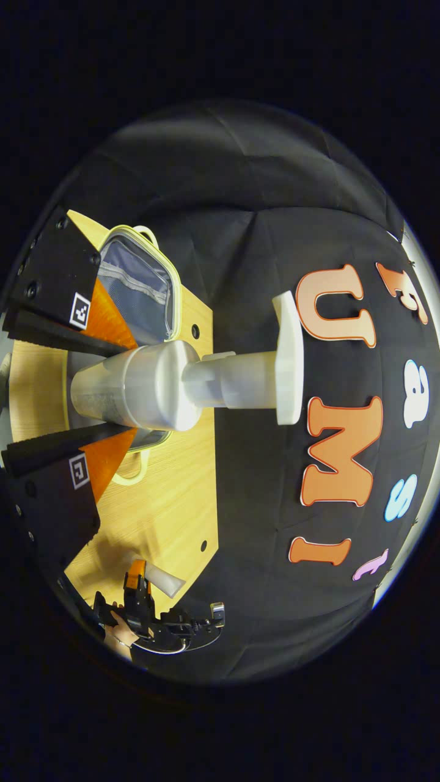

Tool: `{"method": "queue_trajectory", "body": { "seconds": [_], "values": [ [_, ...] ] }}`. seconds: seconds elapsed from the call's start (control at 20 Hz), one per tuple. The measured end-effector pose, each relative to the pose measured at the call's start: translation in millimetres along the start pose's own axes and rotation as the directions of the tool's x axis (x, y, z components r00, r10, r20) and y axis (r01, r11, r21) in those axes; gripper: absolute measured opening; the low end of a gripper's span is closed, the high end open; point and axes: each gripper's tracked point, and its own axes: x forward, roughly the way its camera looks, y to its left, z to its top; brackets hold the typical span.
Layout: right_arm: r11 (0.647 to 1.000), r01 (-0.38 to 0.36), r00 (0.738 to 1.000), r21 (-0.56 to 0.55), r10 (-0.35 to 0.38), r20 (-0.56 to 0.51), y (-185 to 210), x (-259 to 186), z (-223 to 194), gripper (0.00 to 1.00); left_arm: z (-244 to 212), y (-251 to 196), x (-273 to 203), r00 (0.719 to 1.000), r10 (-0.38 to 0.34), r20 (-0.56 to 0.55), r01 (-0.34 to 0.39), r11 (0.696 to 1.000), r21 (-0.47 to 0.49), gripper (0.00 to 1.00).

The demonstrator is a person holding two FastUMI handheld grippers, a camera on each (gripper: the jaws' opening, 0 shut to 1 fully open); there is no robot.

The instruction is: First open the suitcase, pack the skin care products into it, and then close the suitcase.

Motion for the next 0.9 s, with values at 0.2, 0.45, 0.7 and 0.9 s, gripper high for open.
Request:
{"method": "queue_trajectory", "body": {
  "seconds": [0.2,0.45,0.7,0.9],
  "values": [
    [0.999,-0.013,0.998,0.040,0.011,0.059,13.8,-29.3,30.5,0.35,21.5,16.9,11.5,0.999,-0.033,-0.011,0.033,0.999,0.041,0.59],
    [0.991,-0.083,0.989,0.106,0.069,0.128,62.9,-73.4,69.8,0.31,37.3,28.9,30.1,0.983,-0.140,-0.121,0.152,0.983,0.100,0.59],
    [0.974,-0.151,0.978,0.169,0.123,0.166,109.9,-116.9,81.8,0.36,-3.1,34.6,49.1,0.879,-0.268,-0.393,0.348,0.926,0.146,0.59],
    [0.968,-0.143,0.977,0.208,0.104,0.187,118.0,-140.0,85.7,0.31,-39.2,44.9,77.4,0.785,-0.292,-0.546,0.387,0.920,0.064,0.59]
  ]
}}
